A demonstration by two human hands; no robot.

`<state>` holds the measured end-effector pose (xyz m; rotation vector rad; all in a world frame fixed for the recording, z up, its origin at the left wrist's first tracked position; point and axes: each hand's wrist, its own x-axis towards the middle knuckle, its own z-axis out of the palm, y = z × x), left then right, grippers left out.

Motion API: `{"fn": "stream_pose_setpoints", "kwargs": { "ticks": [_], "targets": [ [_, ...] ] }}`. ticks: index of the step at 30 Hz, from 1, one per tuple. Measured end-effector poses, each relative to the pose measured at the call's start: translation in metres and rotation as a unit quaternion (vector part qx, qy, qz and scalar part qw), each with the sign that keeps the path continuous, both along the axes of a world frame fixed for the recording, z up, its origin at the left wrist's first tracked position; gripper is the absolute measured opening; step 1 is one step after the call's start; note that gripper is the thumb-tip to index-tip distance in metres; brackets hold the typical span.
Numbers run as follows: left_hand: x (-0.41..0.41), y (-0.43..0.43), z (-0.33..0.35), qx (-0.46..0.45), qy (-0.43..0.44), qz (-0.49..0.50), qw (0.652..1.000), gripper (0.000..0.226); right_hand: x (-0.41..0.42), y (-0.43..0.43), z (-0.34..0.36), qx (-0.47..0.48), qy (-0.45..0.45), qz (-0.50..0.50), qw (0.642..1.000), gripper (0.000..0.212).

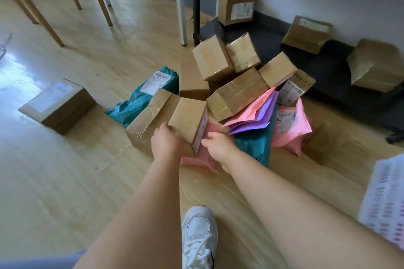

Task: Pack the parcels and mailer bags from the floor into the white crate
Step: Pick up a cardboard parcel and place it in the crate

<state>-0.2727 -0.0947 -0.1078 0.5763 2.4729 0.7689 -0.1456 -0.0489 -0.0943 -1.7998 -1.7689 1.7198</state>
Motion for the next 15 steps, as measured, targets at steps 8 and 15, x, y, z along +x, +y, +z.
{"fn": "stream_pose_setpoints", "kwargs": {
  "ticks": [8,15],
  "targets": [
    [0.012,0.010,0.005,0.005,-0.034,-0.009,0.999,0.042,-0.004,-0.001,-0.012,-0.062,0.013,-0.020,0.998,0.034],
    [0.054,0.021,0.039,0.067,-0.177,-0.038,0.981,0.041,0.056,0.011,0.018,-0.027,0.052,-0.118,0.991,0.025]
  ]
}}
